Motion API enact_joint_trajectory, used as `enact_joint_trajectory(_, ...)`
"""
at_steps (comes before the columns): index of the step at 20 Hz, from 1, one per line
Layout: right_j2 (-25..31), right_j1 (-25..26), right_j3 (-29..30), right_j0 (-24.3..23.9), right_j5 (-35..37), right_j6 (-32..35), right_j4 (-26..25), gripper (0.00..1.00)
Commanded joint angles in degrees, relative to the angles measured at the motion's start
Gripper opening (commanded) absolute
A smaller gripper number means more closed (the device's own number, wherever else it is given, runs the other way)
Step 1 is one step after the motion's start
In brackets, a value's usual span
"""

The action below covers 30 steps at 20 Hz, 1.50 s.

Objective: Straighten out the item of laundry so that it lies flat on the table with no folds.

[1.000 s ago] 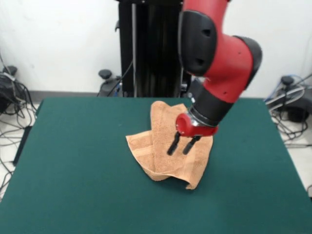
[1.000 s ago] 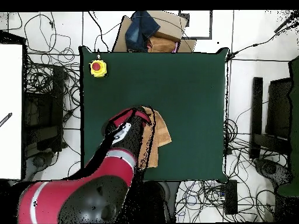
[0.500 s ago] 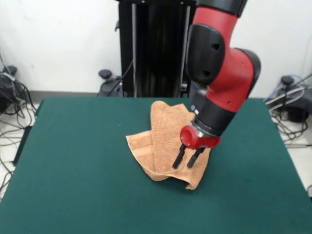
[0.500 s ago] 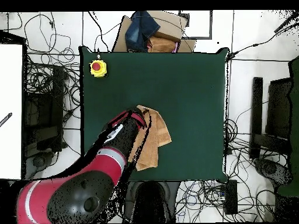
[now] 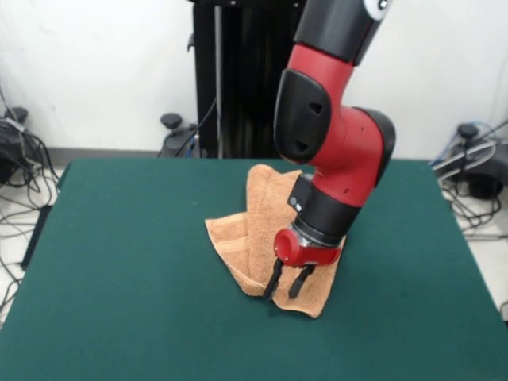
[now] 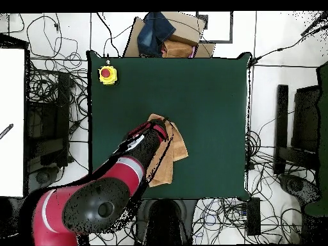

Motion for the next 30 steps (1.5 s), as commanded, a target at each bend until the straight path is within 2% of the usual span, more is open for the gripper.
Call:
enact_joint_trajectory(1,2.36,2.30,-2.53,-1.78,-0.07,10.91,4.20,1.00)
enact_joint_trajectory(6,2.54,2.55,-2.12,-2.29,0.45,10.06,4.26,1.00)
enact_joint_trajectory(11,5.03,1.54,-2.12,-3.63,0.38,8.62,3.38,1.00)
enact_joint_trajectory(15,10.15,0.40,-2.04,-7.66,1.70,5.58,1.83,1.00)
enact_joint_trajectory(22,15.38,1.30,-3.61,-13.25,5.56,1.42,0.35,1.00)
enact_joint_trajectory(30,15.91,2.34,-5.44,-13.70,6.89,1.46,0.19,1.00)
